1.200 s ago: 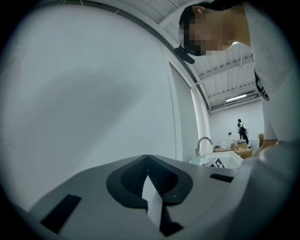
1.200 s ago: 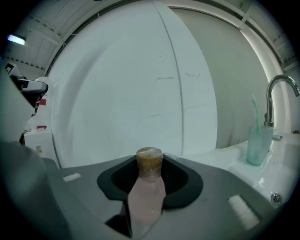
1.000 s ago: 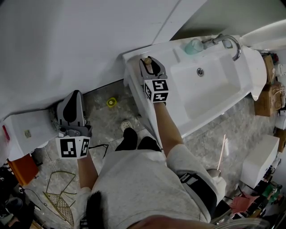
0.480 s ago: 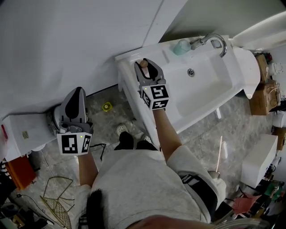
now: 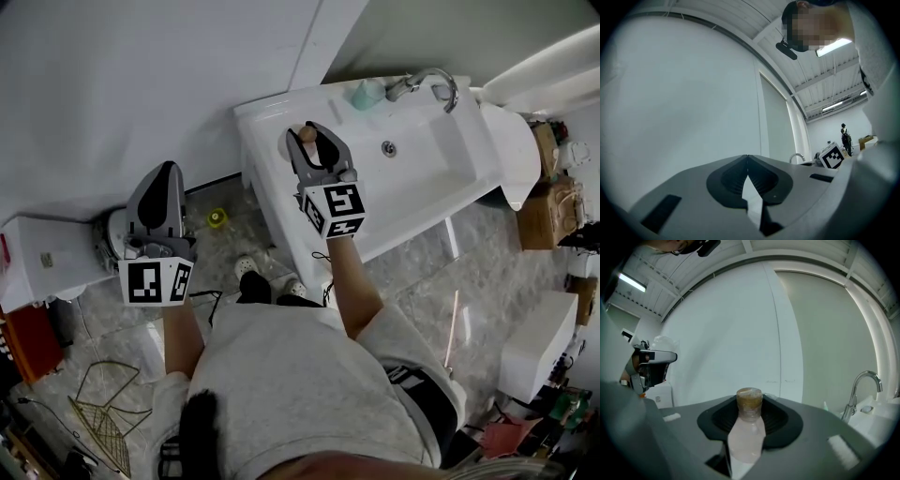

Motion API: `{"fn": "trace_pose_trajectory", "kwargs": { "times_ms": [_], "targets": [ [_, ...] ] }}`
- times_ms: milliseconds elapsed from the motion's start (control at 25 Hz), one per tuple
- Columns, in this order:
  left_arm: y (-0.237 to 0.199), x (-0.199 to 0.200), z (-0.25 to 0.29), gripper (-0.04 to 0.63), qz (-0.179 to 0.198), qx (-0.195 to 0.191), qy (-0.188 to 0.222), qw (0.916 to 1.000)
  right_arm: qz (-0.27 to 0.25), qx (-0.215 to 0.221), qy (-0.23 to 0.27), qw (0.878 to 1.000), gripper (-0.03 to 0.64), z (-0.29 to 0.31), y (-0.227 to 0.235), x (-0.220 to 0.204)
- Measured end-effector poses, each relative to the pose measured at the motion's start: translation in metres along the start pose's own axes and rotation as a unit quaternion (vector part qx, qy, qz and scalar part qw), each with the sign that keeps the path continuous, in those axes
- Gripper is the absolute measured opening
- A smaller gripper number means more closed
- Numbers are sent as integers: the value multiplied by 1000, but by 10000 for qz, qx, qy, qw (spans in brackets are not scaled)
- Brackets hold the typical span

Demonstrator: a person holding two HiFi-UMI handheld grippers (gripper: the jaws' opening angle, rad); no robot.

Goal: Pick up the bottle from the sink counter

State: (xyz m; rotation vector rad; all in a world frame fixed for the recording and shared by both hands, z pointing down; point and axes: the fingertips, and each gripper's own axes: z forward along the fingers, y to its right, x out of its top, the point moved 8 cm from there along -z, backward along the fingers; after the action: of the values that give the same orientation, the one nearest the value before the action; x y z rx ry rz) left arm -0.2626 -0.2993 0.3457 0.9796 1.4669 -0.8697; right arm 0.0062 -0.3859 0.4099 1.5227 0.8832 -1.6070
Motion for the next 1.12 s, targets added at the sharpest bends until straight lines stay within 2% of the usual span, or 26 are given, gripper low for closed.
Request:
{"fn": "trace_pose_trajectory", "kwargs": {
  "times_ms": [480, 1120],
  "targets": [
    [51, 25, -26, 8, 49, 15, 278, 9996, 109, 86, 116, 9998, 148, -85, -7, 35],
    [117, 49, -66, 8, 185, 154, 500, 9985, 75, -24, 579, 9983, 149, -189, 5, 69]
  ]
}}
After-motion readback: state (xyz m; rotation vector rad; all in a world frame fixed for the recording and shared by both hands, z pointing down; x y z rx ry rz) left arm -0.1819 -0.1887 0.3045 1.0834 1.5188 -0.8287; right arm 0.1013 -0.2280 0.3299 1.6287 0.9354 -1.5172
